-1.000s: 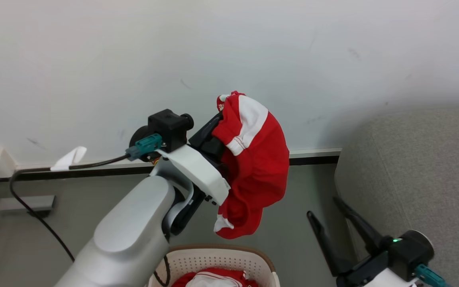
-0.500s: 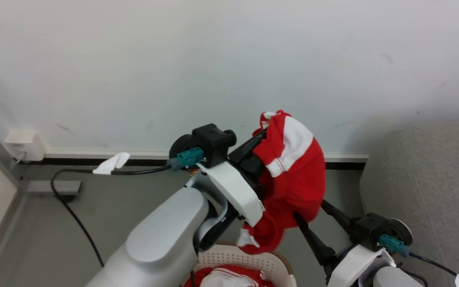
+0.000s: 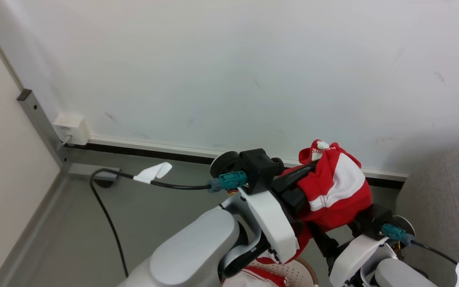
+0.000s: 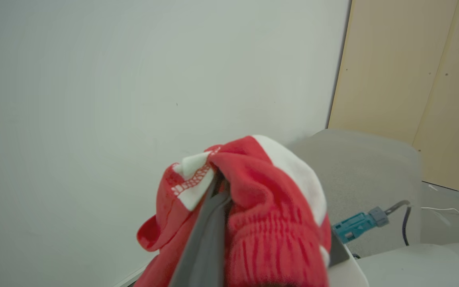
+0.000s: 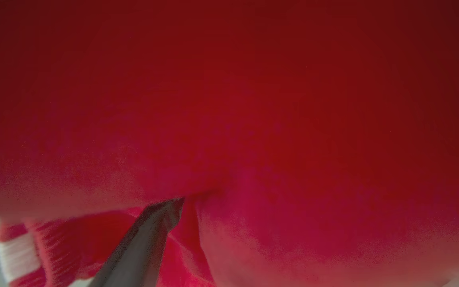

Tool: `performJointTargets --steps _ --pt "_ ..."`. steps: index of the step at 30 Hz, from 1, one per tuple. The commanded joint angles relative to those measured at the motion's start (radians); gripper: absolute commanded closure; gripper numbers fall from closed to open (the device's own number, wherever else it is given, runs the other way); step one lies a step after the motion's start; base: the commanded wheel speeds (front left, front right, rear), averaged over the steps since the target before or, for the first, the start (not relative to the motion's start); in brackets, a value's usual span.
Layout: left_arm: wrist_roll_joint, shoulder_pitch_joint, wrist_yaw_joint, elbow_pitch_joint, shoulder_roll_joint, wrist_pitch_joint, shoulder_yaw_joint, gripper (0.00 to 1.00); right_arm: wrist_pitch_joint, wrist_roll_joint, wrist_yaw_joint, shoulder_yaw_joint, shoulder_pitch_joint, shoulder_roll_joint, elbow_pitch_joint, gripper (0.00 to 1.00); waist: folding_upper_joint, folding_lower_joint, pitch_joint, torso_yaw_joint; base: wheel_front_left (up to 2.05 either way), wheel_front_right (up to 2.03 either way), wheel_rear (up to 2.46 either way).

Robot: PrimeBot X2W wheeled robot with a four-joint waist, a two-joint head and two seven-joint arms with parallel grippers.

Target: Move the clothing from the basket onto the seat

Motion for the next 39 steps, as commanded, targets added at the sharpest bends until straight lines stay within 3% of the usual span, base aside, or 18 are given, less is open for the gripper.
performJointTargets --steps 1,2,11,22,23,24,25,26,39 --pt "-0.005 0.01 0.002 -0.007 0.008 0.004 0.001 1.0 0.001 0.005 -0.002 -0.007 -0.015 -0.01 -0.011 0.65 0.0 -0.0001 -0.004 0.014 0.0 0.0 0.0" --pt "-0.007 0.014 0.006 -0.008 0.013 0.007 0.001 1.0 0.001 0.007 -0.002 -0.012 -0.011 -0.013 -0.017 1.0 0.0 -0.0001 -0.005 0.018 0.0 0.0 0.0" --pt "-0.025 0.035 0.025 0.01 0.051 0.001 0.027 1.0 0.001 -0.019 -0.002 -0.074 0.033 -0.03 -0.076 1.0 0.0 -0.0001 -0.01 0.012 0.0 0.0 0.0" --pt "-0.055 0.118 0.03 0.027 0.077 -0.001 0.004 1.0 0.001 -0.09 -0.002 -0.318 0.13 -0.067 -0.237 1.0 0.0 -0.0001 -0.011 -0.07 0.0 0.0 0.0" --pt "-0.055 0.125 0.03 0.028 0.077 -0.002 -0.002 0.96 0.001 -0.09 -0.002 -0.342 0.136 -0.067 -0.249 1.0 0.0 -0.0001 -0.011 -0.083 0.0 0.0 0.0" --pt "-0.057 0.132 0.031 0.03 0.076 -0.003 -0.006 0.67 0.001 -0.089 -0.002 -0.364 0.143 -0.066 -0.264 1.0 0.0 -0.0001 -0.01 -0.098 0.0 0.0 0.0" --pt "-0.062 0.141 0.031 0.032 0.076 -0.003 -0.01 0.25 0.001 -0.092 -0.002 -0.378 0.148 -0.066 -0.275 1.0 0.0 -0.0001 -0.009 -0.114 0.0 0.0 0.0" --pt "-0.063 0.148 0.029 0.034 0.074 0.0 -0.016 0.0 0.001 -0.101 -0.002 -0.395 0.155 -0.074 -0.28 1.0 0.0 -0.0001 -0.008 -0.128 0.0 0.0 0.0" --pt "-0.048 0.181 0.034 0.044 0.096 -0.034 -0.04 0.0 0.001 -0.166 -0.002 -0.561 0.144 -0.12 -0.374 1.0 0.0 -0.0001 0.036 -0.375 0.0 0.0 0.0"
